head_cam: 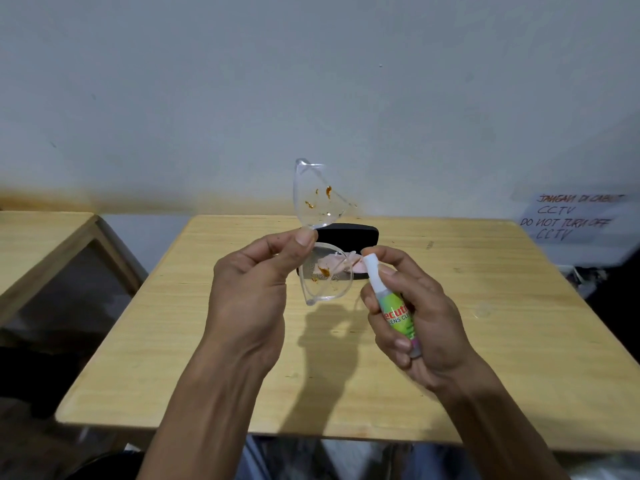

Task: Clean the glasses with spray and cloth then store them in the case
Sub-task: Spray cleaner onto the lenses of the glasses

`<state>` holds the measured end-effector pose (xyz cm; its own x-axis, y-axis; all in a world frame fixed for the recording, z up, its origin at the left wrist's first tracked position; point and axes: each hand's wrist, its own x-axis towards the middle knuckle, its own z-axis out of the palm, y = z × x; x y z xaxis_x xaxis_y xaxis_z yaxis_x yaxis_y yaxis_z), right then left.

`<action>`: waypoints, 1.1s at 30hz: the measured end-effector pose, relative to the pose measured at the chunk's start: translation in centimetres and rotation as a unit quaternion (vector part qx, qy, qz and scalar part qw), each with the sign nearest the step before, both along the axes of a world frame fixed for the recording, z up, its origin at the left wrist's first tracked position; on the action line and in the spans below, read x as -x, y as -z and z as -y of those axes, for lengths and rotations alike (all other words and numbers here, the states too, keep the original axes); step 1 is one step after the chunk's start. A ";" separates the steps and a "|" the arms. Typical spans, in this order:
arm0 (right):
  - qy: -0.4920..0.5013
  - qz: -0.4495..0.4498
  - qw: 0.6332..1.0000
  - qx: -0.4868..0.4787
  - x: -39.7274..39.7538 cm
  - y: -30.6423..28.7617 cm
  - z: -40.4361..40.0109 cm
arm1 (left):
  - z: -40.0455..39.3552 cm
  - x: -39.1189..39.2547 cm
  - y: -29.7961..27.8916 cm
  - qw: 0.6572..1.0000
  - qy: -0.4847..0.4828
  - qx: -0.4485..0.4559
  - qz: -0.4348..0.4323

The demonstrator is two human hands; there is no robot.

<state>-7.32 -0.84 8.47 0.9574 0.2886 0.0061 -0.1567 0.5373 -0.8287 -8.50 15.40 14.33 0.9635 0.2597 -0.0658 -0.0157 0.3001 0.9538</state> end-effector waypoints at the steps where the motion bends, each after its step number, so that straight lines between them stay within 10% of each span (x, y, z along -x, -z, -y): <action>1: -0.006 0.000 1.000 -0.002 -0.2 0.1 0.0 | 0.0 0.0 0.1 1.000 -0.001 0.000 0.002; 33: 0.070 0.002 0.997 0.012 -2.6 -2.1 -2.8 | -0.9 -0.6 2.4 0.999 0.020 -0.011 -0.034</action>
